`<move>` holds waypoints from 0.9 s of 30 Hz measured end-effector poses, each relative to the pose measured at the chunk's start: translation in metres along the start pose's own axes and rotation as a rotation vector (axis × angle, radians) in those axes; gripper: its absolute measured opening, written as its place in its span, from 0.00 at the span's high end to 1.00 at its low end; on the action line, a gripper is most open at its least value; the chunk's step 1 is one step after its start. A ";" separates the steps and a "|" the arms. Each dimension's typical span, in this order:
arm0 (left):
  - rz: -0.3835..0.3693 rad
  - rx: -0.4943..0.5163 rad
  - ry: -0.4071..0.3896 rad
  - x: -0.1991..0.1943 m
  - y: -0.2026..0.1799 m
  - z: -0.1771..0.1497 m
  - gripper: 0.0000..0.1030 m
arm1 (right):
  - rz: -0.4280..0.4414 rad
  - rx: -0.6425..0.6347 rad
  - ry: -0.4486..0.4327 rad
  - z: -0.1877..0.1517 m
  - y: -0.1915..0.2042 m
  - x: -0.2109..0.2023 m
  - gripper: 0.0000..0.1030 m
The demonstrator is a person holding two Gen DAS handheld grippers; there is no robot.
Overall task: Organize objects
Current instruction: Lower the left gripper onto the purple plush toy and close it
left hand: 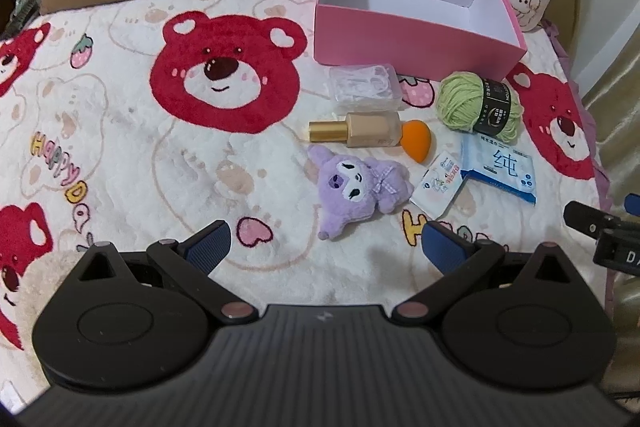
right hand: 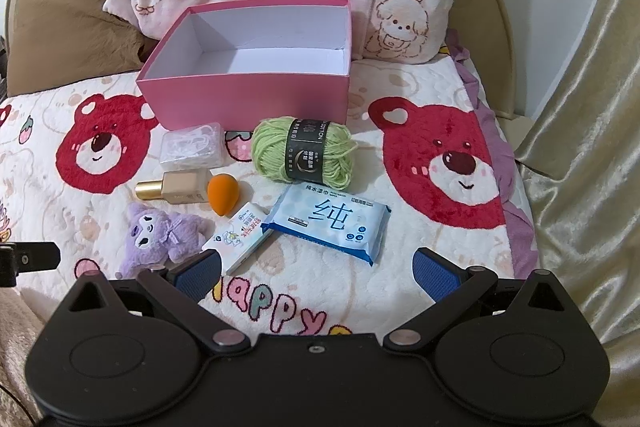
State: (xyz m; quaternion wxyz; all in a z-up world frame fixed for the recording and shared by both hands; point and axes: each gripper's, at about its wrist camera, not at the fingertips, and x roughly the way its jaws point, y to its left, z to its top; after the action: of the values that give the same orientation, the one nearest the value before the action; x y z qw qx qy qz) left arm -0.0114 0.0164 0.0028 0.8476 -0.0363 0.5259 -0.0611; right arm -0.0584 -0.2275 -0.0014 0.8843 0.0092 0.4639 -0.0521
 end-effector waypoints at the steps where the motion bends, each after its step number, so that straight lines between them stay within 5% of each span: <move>1: -0.006 -0.005 0.007 0.002 0.002 0.000 0.00 | 0.010 -0.007 0.000 0.000 0.000 0.001 0.00; 10: -0.009 0.122 0.023 0.007 0.003 0.025 0.02 | 0.118 -0.211 -0.157 0.013 0.015 0.001 0.00; 27: -0.092 0.138 0.006 0.070 0.004 0.077 0.03 | 0.483 -0.285 0.017 0.034 0.061 0.066 0.02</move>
State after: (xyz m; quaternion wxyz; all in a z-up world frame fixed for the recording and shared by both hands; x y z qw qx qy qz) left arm 0.0888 0.0103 -0.0250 0.8428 -0.0018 0.5207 -0.1362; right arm 0.0128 -0.1745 -0.0386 0.8596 -0.0045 0.4582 0.2261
